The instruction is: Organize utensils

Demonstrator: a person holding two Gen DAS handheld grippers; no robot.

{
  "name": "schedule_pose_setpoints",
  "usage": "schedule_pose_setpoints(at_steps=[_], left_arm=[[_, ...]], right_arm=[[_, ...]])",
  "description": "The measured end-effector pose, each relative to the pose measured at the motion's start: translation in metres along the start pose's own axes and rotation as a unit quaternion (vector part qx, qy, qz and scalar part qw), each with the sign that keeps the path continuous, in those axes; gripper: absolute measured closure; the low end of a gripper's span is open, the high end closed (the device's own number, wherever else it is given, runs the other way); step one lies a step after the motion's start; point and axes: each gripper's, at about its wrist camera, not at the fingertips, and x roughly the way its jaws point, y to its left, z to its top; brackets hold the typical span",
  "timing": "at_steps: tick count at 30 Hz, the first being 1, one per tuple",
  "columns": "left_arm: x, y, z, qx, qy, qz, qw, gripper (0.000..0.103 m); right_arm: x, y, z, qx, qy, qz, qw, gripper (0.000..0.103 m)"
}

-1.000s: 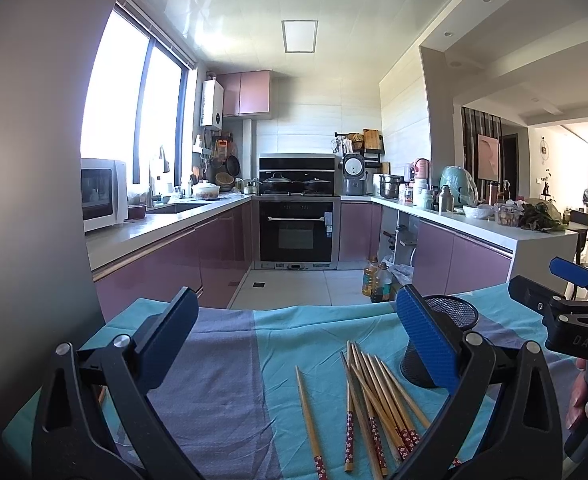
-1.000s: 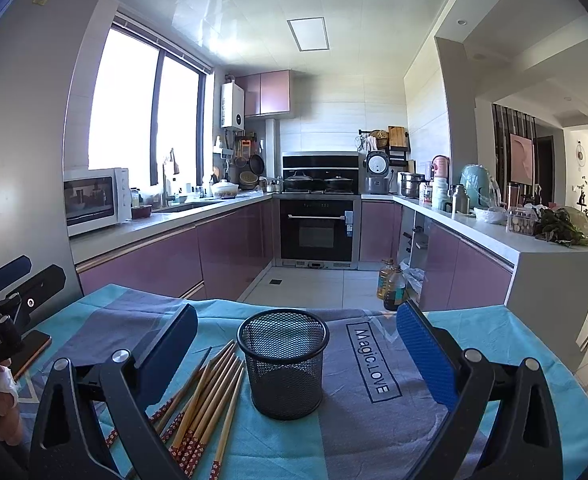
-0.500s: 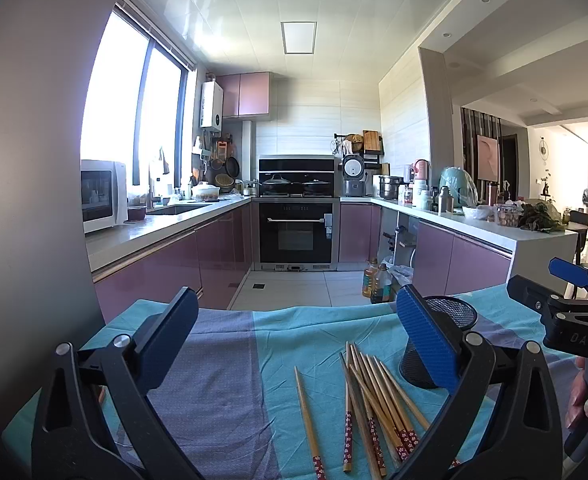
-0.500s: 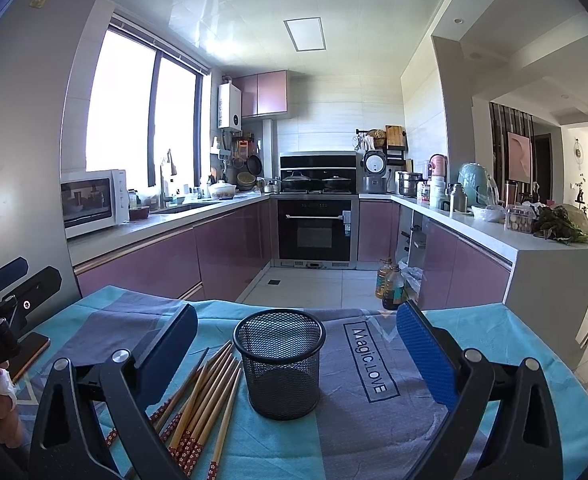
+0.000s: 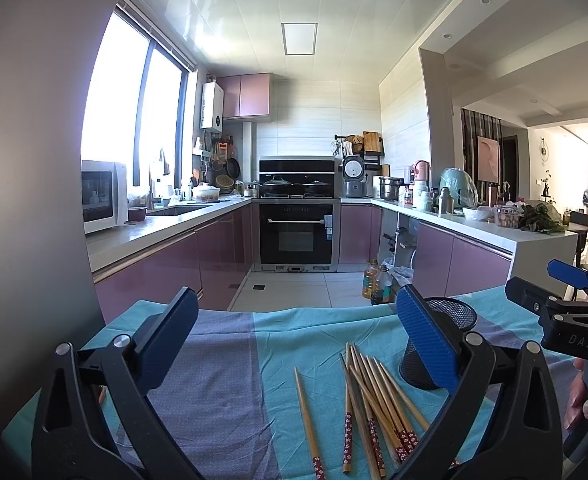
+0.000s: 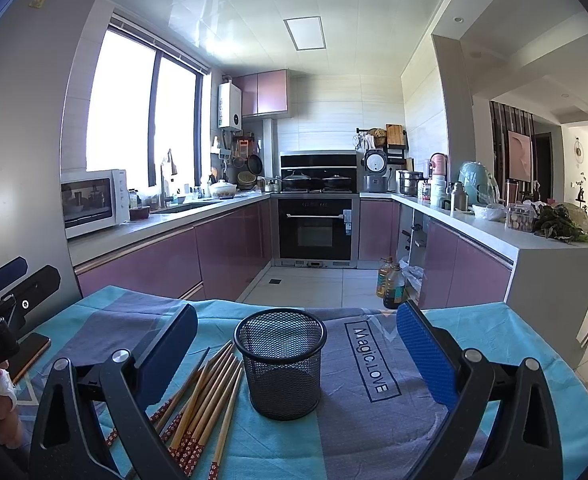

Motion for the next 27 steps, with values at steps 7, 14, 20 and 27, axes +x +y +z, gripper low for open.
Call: schedule_pose_setpoints(at_steps=[7,14,20,27], left_arm=[[-0.0002,-0.0003,-0.0008,0.0,0.0,0.0,1.0,0.005],[-0.0012,-0.0008,-0.0012,0.0,0.0,-0.001,1.0,0.005],[-0.0012,-0.0011,-0.0011,0.0,0.0,-0.001,1.0,0.005],[-0.0015,-0.0017,-0.0016,0.0,0.001,-0.001,1.0,0.005]], right_arm=[[0.0003,-0.001,0.0003,0.001,0.002,0.001,1.0,0.006],[0.0013,-0.0011,0.0008,0.002,0.002,0.0,1.0,0.006],[0.0026,-0.0016,0.0009,0.003,0.003,-0.001,1.0,0.006],[0.0031,-0.0017,0.0001,0.003,0.004,0.0,1.0,0.006]])
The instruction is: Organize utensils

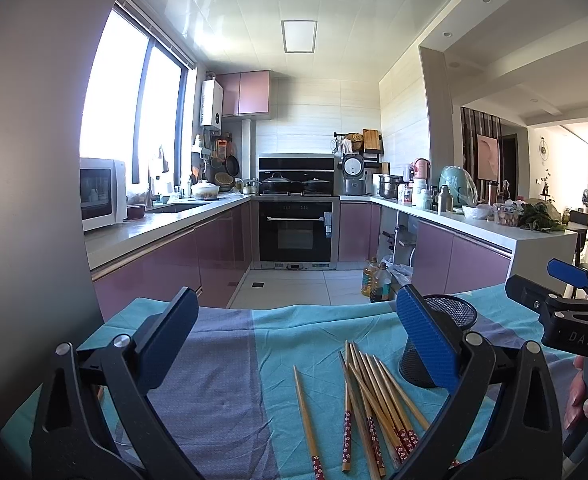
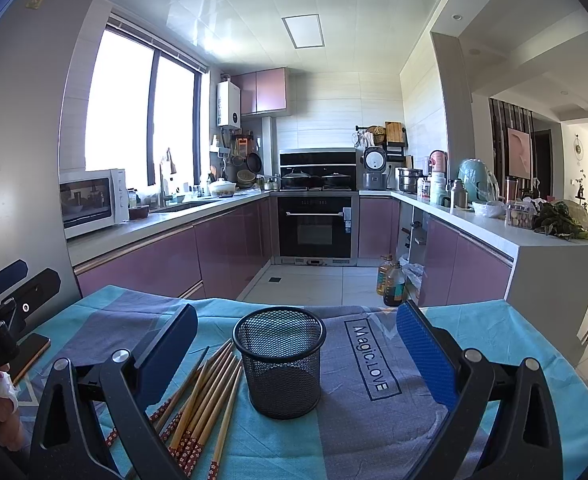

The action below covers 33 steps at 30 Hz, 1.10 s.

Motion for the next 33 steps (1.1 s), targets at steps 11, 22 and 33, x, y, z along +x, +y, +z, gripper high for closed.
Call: schedule_pose_setpoints(at_steps=[11,22,33], left_arm=[[0.004,0.003,-0.002,-0.001,0.004,-0.001,1.0,0.005],[0.006,0.002,-0.004,0.001,0.011,-0.003,0.9999,0.005],[0.027,0.003,-0.013,0.014,0.068,-0.01,0.9976,0.005]], right_arm=[[0.0,0.0,-0.001,0.001,0.001,0.001,1.0,0.006],[0.004,-0.001,-0.003,0.002,0.006,0.004,1.0,0.006],[0.026,0.002,-0.016,0.006,0.08,0.055,0.995,0.006]])
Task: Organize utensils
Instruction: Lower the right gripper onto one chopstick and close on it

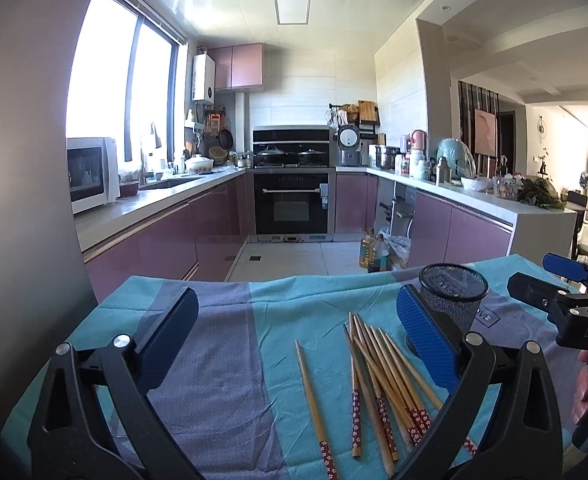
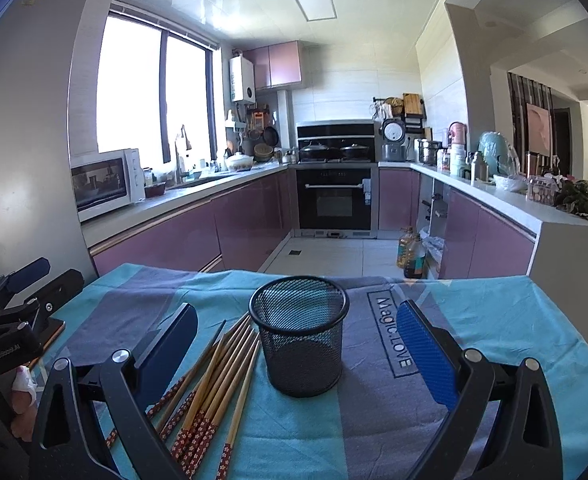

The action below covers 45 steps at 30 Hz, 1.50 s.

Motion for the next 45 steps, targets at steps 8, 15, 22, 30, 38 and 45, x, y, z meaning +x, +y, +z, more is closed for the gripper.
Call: schedule_pose_setpoints(at_steps=[8,15,22,30,38,45], left_arm=[[0.045,0.01,-0.022,0.032,0.119,-0.029,0.992,0.011],[0.092,0.012,-0.051,0.033,0.207,-0.066,0.9756,0.037],[0.118,-0.002,-0.064,0.054,0.244,-0.094,0.9637,0.058],[0.149,-0.009,-0.075,0.038,0.304,-0.104,0.9463,0.075],[0.162,-0.014,-0.076,0.017,0.313,-0.115,0.9425,0.093],[0.156,-0.015,-0.073,-0.003,0.307,-0.124,0.9435,0.096]], right_arm=[[0.053,0.013,-0.032,-0.02,0.161,0.05,0.986,0.017],[0.077,0.025,-0.045,-0.03,0.227,0.061,0.971,0.041],[0.093,0.028,-0.051,-0.027,0.256,0.063,0.964,0.063],[0.107,0.038,-0.051,-0.043,0.261,0.054,0.963,0.07],[0.108,0.028,-0.05,-0.016,0.26,0.07,0.963,0.095],[0.096,0.018,-0.044,0.008,0.246,0.088,0.965,0.097]])
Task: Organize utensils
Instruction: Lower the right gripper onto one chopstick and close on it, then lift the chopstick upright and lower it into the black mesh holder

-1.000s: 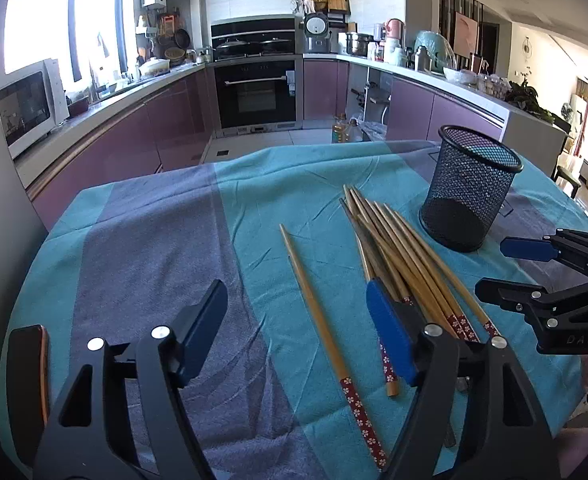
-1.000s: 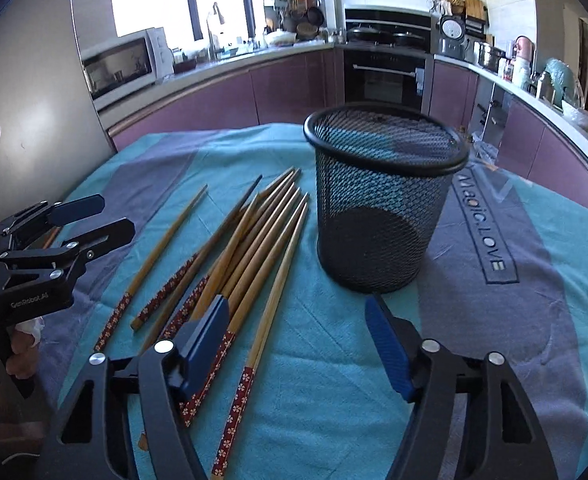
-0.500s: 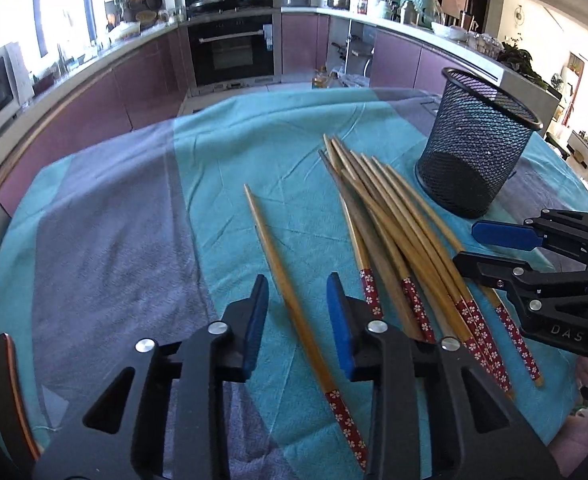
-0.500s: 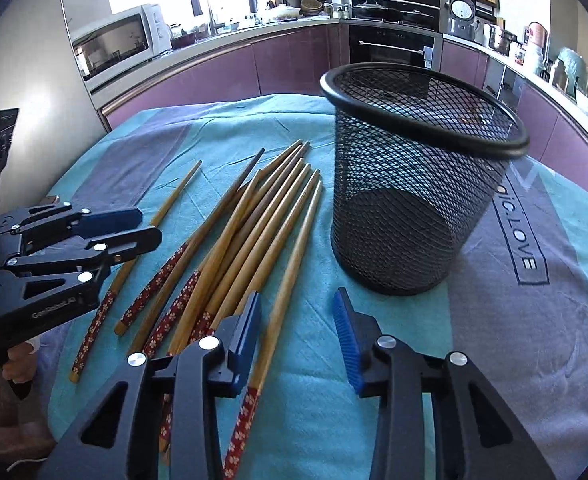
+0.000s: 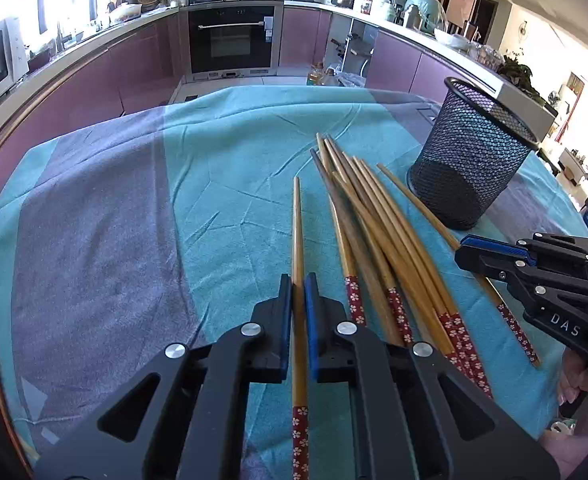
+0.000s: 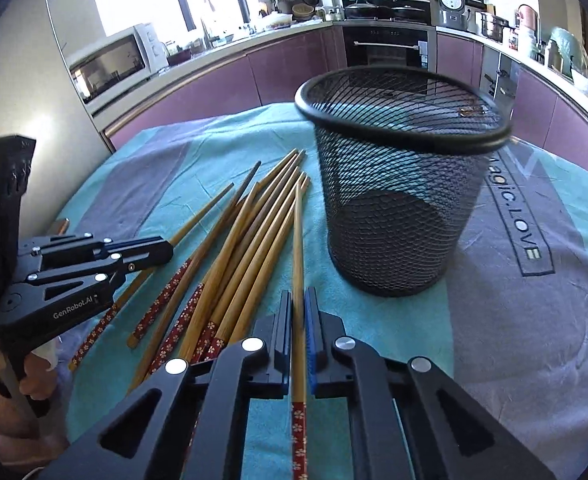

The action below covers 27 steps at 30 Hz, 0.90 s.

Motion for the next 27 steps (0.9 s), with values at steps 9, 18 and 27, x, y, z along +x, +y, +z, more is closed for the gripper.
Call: schedule_pose_setpoints(at_steps=[9,18,27], left_arm=[[-0.051,-0.003,0.011,0.014,-0.048,-0.045,0.9978,0.096],[-0.125,-0.013,0.026,0.033,-0.107,-0.104,0.9883,0.096],[-0.188,-0.03,0.046,0.041,-0.174,-0.142,0.9736,0.096]], right_arm=[[-0.045,-0.002,0.005,-0.02,-0.052,0.048,0.997,0.097],[-0.083,-0.01,0.014,-0.015,-0.111,0.067,0.991,0.097],[-0.125,-0.02,0.038,-0.017,-0.175,0.083,0.981,0.097]])
